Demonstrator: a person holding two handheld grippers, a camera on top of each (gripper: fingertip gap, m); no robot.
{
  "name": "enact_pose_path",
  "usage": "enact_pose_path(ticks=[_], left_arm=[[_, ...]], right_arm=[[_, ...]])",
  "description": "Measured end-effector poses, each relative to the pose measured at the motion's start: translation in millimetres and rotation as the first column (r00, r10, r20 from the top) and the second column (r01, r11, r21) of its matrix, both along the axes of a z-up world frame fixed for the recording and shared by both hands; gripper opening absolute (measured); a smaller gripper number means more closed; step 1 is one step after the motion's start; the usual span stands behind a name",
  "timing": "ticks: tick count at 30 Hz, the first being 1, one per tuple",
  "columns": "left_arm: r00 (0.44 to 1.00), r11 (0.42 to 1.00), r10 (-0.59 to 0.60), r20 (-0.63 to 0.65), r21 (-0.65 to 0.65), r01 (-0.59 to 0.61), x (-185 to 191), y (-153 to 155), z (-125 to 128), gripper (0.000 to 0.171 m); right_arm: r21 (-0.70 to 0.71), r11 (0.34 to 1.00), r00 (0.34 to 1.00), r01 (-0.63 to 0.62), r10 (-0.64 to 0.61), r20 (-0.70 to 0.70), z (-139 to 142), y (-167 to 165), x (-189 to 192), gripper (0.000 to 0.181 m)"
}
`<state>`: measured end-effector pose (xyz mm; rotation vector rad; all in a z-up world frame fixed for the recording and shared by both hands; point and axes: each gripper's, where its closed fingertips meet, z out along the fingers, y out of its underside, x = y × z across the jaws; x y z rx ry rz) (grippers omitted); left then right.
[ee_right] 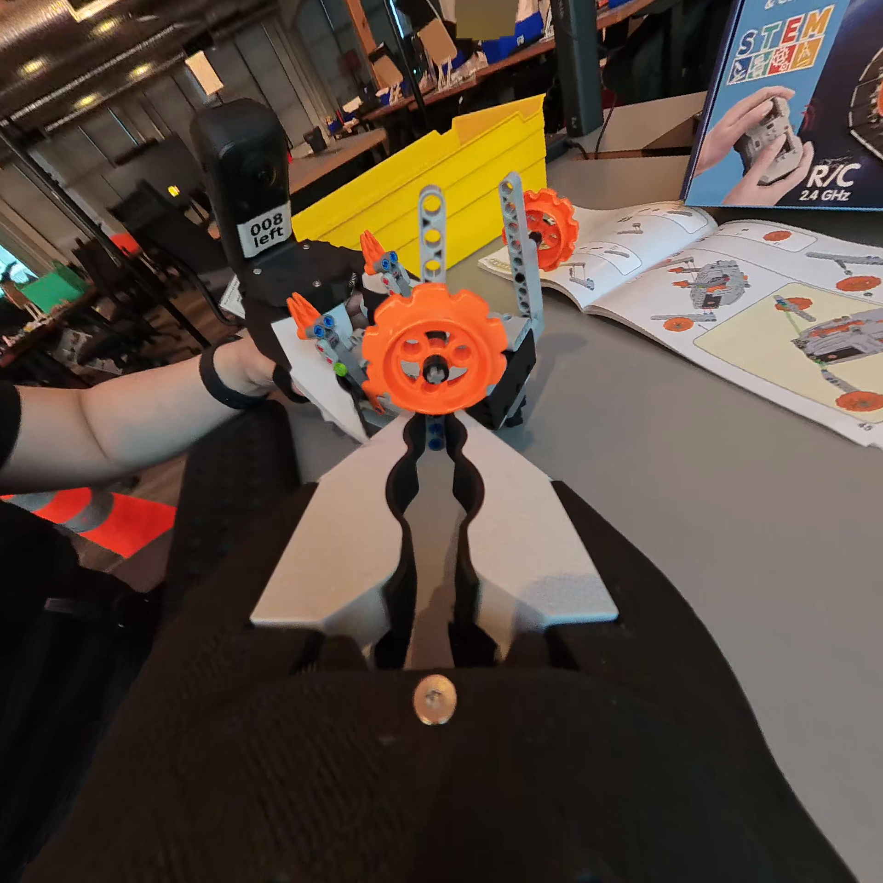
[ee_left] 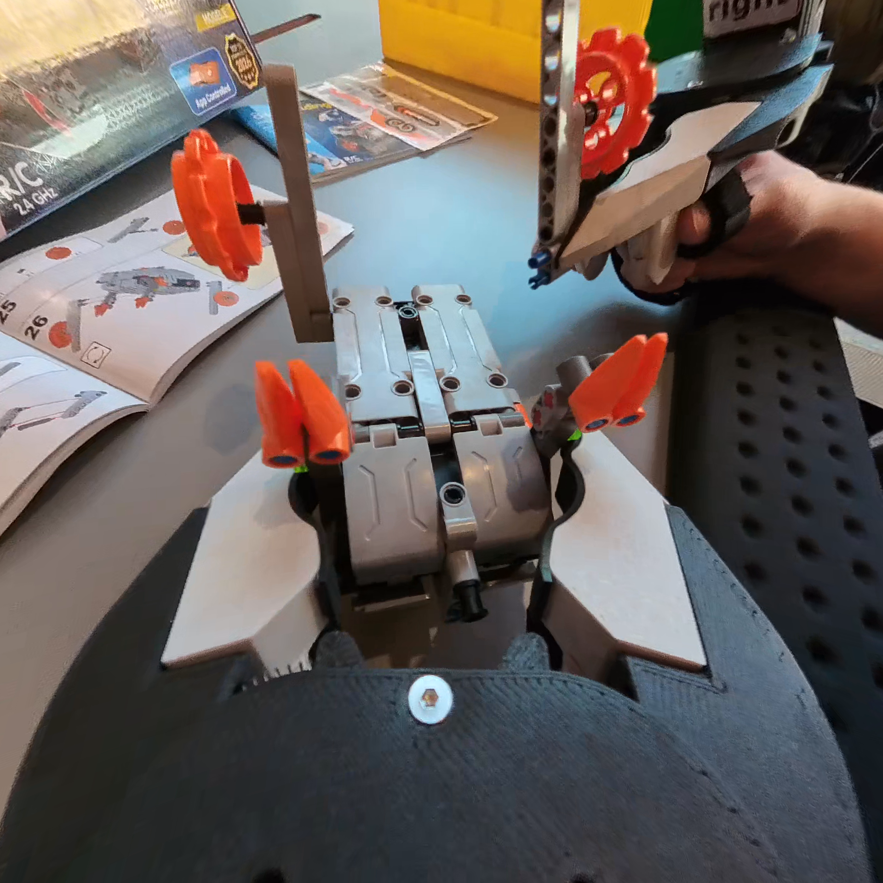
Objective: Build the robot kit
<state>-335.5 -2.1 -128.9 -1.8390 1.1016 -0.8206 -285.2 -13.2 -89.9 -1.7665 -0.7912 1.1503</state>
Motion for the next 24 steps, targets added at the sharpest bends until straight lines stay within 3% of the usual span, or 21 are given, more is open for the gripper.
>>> enact_pose_path(ticks=[3,5,9,12,18,24], left_arm=[[0.991,1.000,0.001,-0.134,0.027,0.002,2,1,-17,0.112],[0.985,0.998,0.005,-0.173,0.062,0.005,5,1,-20,0.109],[0.997,0.994,-0.010,-0.076,-0.112,0.001,10,-1,-12,0.097],[1.000,0.965,0.018,0.002,-0.261,-0.017,11,3,-3,0.098],[0.995,0.932,0.076,-0.070,-0.350,-0.096,12,6,2,0.096],[0.969,0.896,0.091,-0.228,-0.406,-0.179,14,12,7,0.096]], right_arm=[[0.035,0.999,0.999,0.008,-0.010,0.048,-5,10,1,0.006],[0.087,0.996,0.997,0.006,-0.014,0.080,-6,13,2,0.006],[0.216,0.976,0.991,0.006,-0.035,0.131,-2,16,4,0.006],[0.270,0.963,0.987,0.017,-0.059,0.147,2,23,8,0.006],[0.182,0.981,0.986,0.064,-0.090,0.139,-5,35,14,0.006],[0.100,0.992,0.982,0.081,-0.097,0.161,-19,41,15,0.006]])
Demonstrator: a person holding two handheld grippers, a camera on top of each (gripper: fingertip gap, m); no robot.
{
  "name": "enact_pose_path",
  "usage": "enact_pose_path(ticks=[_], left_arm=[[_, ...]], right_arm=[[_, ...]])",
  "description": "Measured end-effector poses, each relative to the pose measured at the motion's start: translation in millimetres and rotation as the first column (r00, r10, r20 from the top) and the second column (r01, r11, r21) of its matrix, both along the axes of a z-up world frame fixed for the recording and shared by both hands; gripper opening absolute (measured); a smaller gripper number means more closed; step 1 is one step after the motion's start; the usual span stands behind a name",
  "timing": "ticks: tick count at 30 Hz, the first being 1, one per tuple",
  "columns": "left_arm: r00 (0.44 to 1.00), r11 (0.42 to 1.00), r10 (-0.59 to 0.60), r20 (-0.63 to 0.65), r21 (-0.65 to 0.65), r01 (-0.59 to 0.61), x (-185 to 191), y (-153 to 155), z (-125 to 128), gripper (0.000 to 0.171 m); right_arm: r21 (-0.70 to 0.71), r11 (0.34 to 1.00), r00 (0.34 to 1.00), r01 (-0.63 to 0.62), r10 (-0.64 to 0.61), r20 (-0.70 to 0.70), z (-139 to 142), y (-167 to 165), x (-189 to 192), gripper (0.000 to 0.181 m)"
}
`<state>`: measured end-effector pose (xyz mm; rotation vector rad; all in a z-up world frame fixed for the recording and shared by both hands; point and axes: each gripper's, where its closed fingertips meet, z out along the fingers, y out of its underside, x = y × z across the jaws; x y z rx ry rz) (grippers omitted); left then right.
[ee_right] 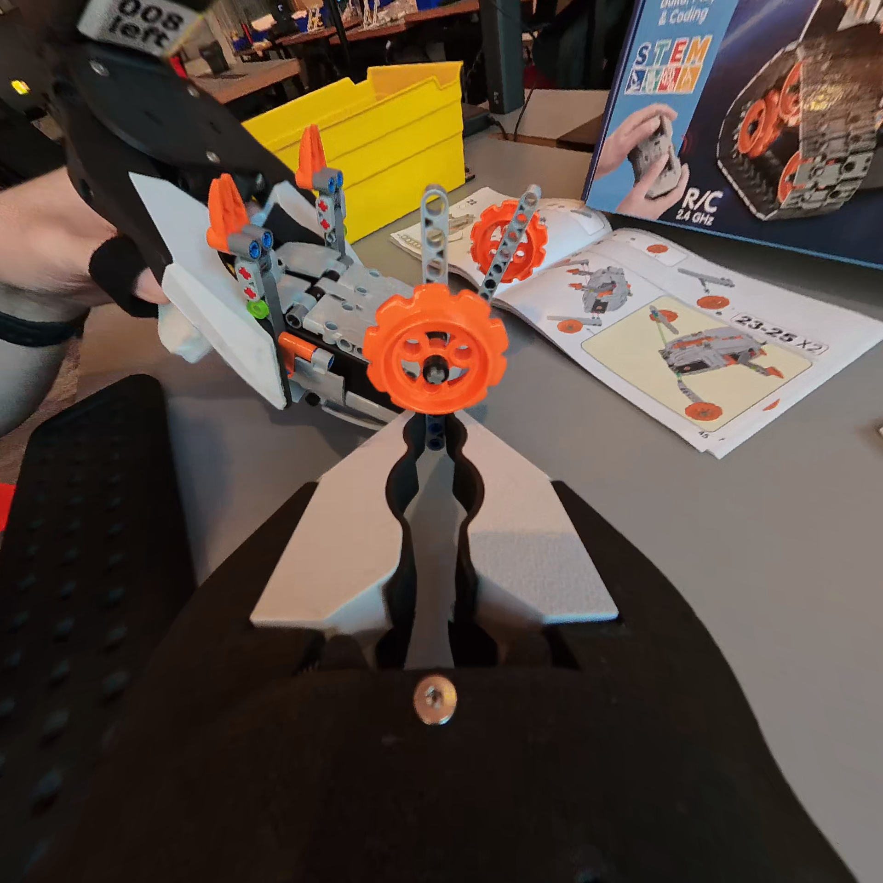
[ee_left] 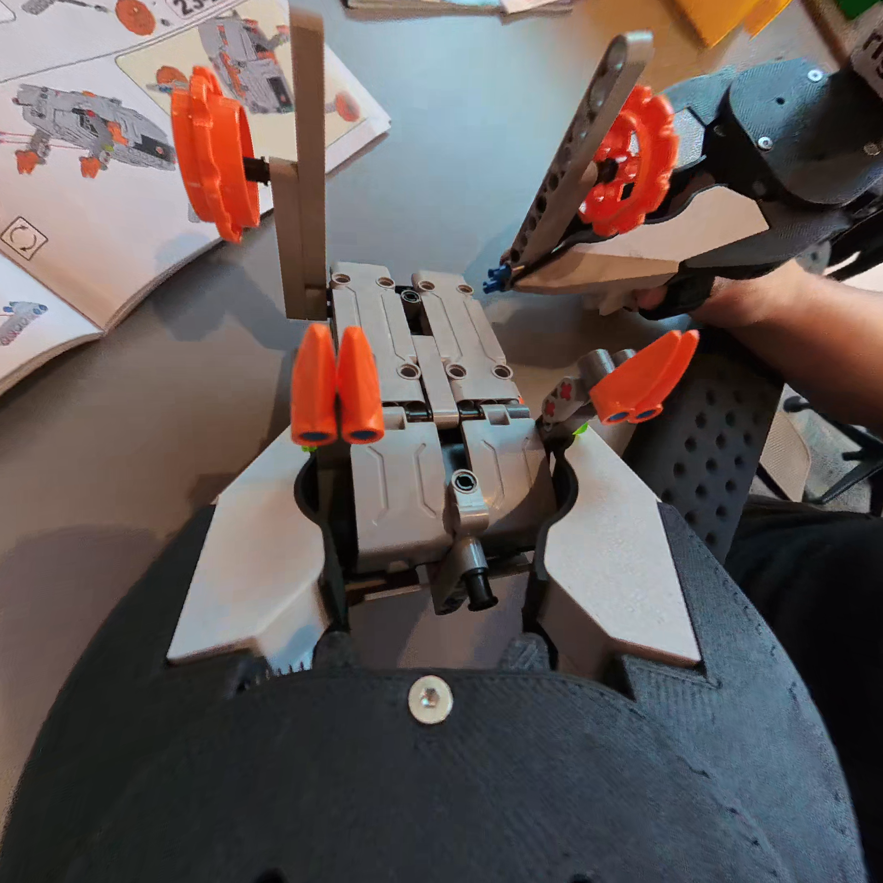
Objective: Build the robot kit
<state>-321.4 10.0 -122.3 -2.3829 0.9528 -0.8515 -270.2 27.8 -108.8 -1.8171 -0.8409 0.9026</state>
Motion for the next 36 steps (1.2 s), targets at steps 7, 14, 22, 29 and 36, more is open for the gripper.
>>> enact_pose_path(ticks=[7,14,22,29,36], left_arm=[[0.998,0.997,0.003,-0.057,-0.078,-0.008,8,7,2,0.097],[0.987,0.932,0.105,0.123,-0.359,-0.055,9,1,5,0.096],[0.961,0.879,0.197,0.196,-0.470,-0.084,7,0,4,0.096],[0.956,0.853,0.205,0.209,-0.517,-0.070,13,-3,2,0.094],[0.960,0.853,0.197,0.200,-0.517,-0.068,14,-5,0,0.095]], right_arm=[[-0.072,0.997,0.999,0.016,-0.019,-0.046,-3,6,2,0.006],[0.022,1.000,1.000,0.003,-0.004,0.020,-2,10,5,0.006],[0.187,0.980,0.991,-0.070,0.046,0.126,0,4,-4,0.006],[0.193,0.980,0.994,-0.049,0.029,0.105,1,11,0,0.006],[0.161,0.986,0.997,-0.033,0.020,0.080,1,18,1,0.006]])
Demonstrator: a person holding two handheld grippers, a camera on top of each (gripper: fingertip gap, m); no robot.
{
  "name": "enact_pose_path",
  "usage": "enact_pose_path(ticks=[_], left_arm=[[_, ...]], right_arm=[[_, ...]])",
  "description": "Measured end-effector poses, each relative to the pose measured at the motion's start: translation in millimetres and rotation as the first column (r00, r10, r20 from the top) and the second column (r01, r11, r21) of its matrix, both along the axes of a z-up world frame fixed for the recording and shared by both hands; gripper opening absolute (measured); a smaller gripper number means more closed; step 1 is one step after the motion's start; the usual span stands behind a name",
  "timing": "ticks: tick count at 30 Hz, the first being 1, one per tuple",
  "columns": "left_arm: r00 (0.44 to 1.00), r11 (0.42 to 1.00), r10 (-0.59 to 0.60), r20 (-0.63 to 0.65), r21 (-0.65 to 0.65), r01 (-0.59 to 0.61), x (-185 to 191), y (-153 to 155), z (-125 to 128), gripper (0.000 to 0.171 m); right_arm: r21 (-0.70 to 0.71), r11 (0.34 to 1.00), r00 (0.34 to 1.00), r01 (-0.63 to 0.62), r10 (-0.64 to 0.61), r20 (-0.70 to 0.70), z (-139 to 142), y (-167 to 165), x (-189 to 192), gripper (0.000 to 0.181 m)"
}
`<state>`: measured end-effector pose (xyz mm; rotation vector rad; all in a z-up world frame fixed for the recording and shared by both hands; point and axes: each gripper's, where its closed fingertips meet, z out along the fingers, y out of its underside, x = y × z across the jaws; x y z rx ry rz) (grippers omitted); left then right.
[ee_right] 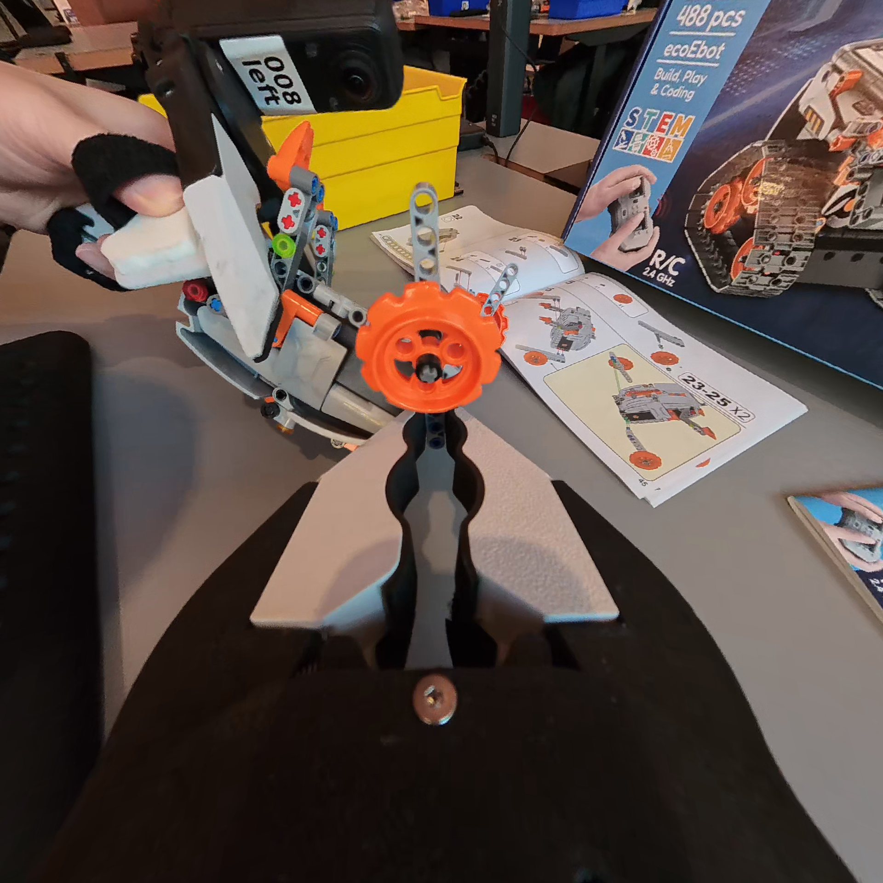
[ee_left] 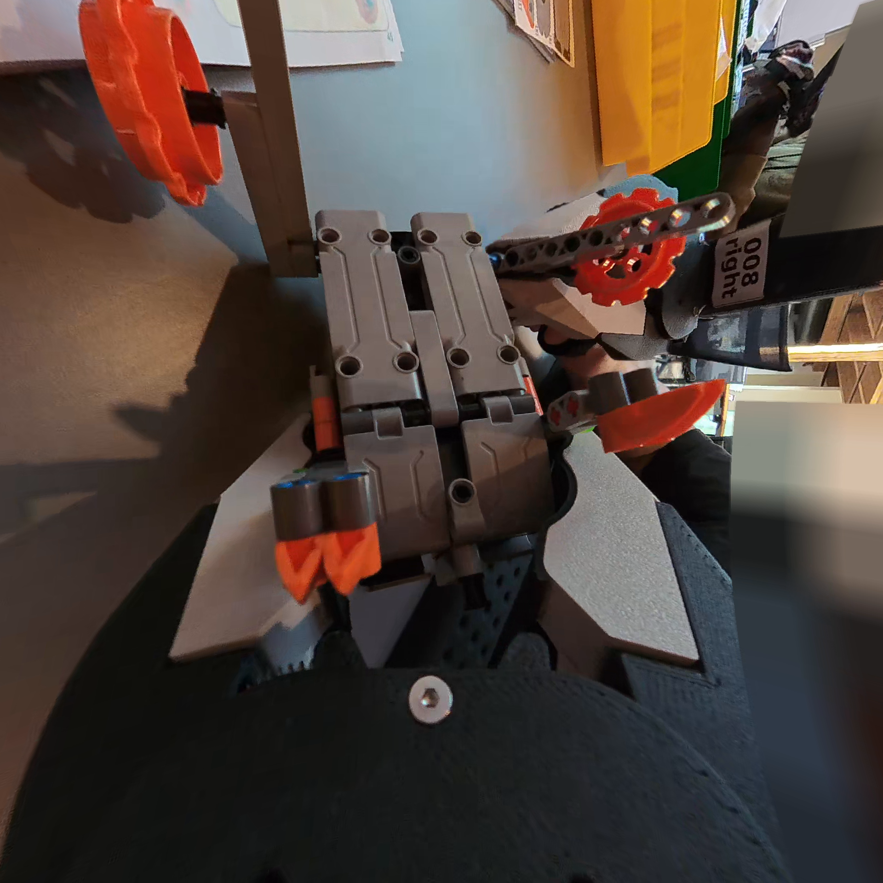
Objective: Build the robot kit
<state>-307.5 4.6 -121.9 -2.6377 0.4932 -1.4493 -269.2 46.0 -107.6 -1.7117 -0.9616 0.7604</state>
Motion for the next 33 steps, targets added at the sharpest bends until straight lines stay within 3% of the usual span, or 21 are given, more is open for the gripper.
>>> enact_pose_path(ticks=[12,21,27,33], left_arm=[[0.998,0.999,0.012,-0.055,0.047,-0.010,-1.2,7.2,-0.2,0.094],[0.997,0.998,-0.007,-0.082,0.056,0.012,-2.6,6.6,-1.3,0.094],[0.997,0.998,0.004,-0.076,0.058,0.000,-2.0,7.8,-0.8,0.094],[0.996,0.998,-0.003,-0.090,0.059,0.008,-1.8,5.5,-2.2,0.094]], right_arm=[[0.053,0.997,0.986,-0.058,0.049,0.162,-7.4,0.2,-1.9,0.007],[-0.062,0.997,0.996,-0.037,0.042,0.082,-8.9,1.0,-2.2,0.007],[-0.018,0.999,0.994,-0.040,0.042,0.103,-8.9,0.6,-2.3,0.007],[-0.089,0.996,0.998,0.012,-0.006,0.070,-8.8,1.8,-2.4,0.007]])
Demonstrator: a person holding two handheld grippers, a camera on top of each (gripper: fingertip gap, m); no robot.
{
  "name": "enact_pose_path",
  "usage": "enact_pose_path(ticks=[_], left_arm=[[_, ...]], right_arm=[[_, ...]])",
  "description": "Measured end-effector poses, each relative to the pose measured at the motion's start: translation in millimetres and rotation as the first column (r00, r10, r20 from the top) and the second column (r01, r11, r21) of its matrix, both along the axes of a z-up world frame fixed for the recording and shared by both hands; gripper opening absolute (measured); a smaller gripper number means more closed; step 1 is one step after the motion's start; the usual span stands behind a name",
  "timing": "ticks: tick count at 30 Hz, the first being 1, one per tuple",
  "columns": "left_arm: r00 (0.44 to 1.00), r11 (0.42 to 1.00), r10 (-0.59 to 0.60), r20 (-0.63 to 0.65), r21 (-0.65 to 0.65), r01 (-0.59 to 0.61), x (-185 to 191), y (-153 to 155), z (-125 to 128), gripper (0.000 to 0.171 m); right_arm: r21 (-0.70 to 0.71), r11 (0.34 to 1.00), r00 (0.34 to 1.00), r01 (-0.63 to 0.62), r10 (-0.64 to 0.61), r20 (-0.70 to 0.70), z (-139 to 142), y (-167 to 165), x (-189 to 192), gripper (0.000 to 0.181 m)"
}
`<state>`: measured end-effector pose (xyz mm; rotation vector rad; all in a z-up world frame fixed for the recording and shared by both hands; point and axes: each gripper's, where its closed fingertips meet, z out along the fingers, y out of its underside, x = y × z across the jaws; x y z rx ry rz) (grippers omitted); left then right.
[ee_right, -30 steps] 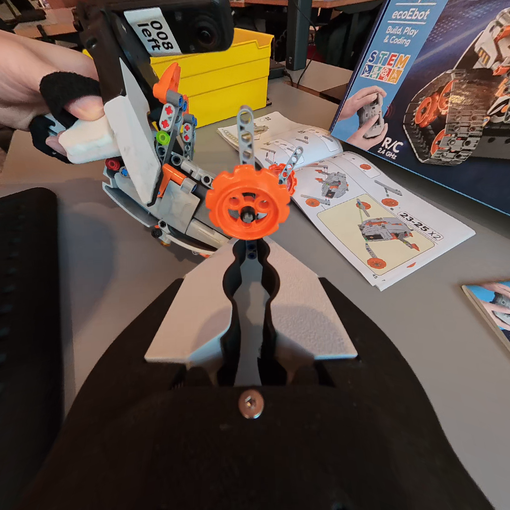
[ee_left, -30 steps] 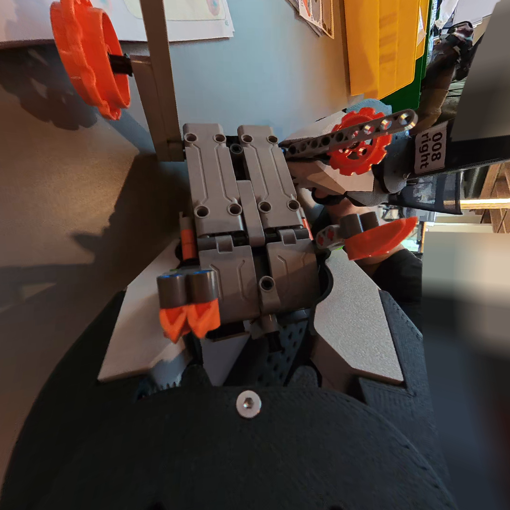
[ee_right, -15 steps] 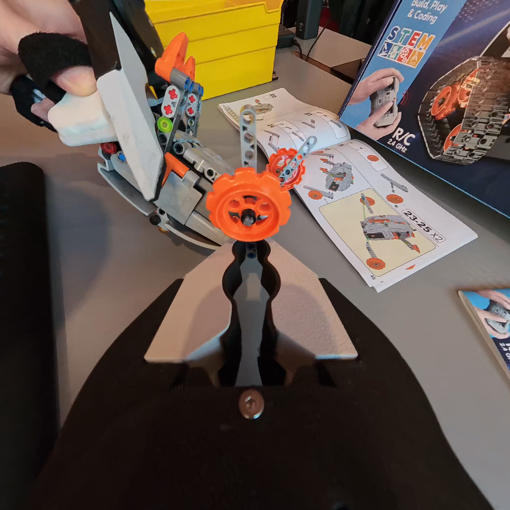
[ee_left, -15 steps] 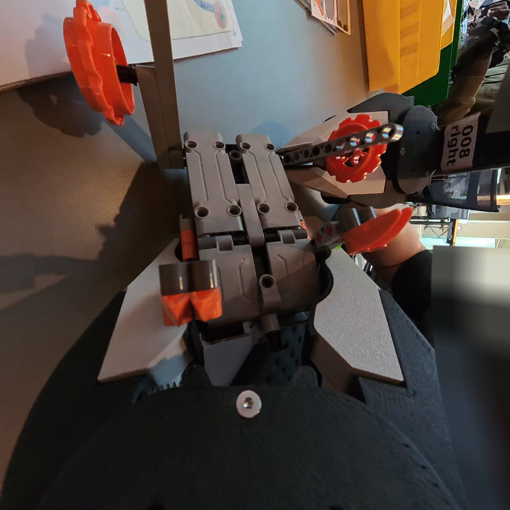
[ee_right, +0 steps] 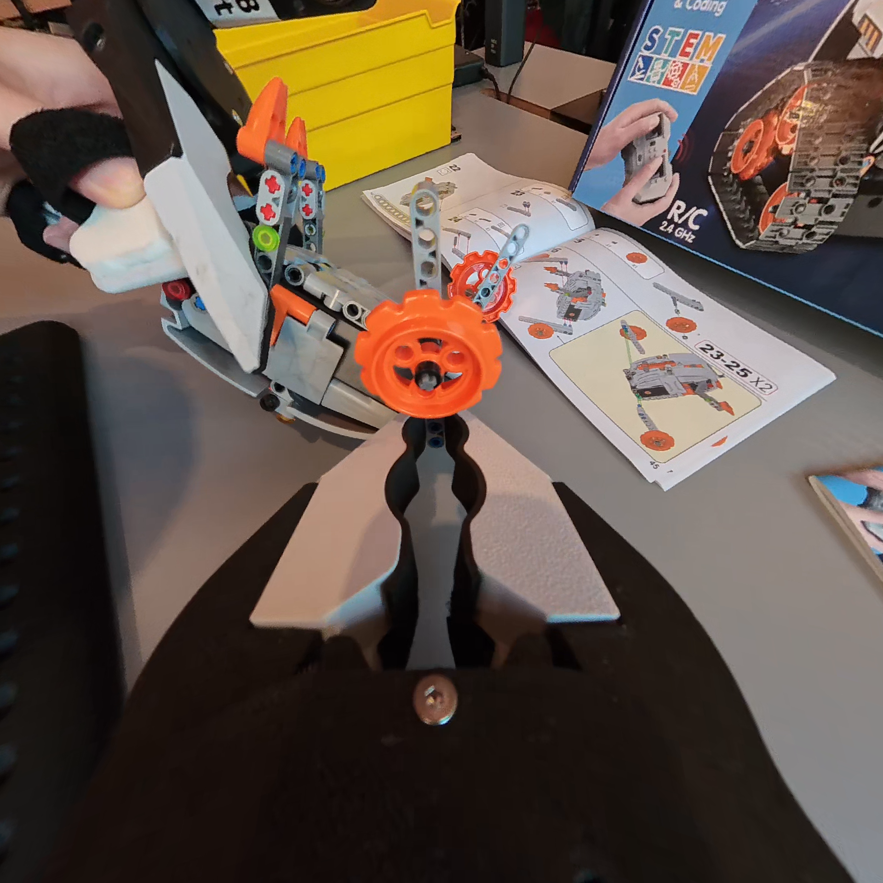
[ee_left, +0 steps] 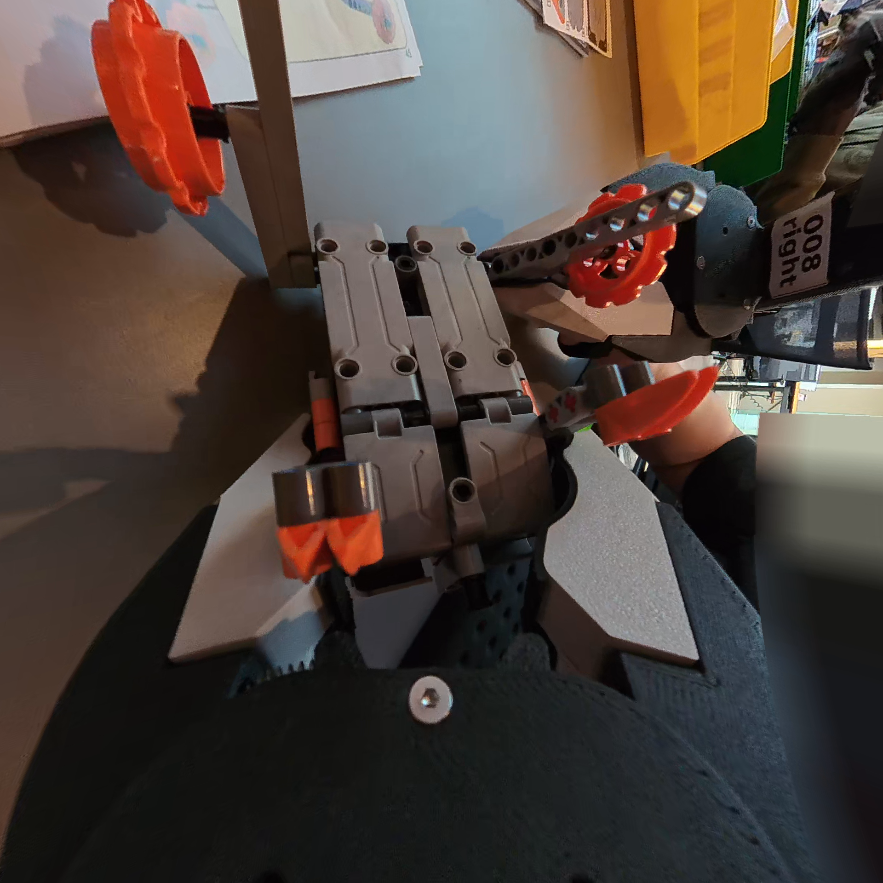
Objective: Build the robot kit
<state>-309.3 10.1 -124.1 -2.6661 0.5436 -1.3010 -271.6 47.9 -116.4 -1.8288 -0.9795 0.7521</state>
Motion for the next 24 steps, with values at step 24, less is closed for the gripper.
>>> enact_pose_path(ticks=[24], left_arm=[[0.991,0.994,-0.071,-0.111,0.077,0.080,2.7,-2.2,-6.3,0.095]], right_arm=[[-0.342,0.939,0.989,0.025,-0.073,-0.129,-1.2,7.3,6.0,0.006]])
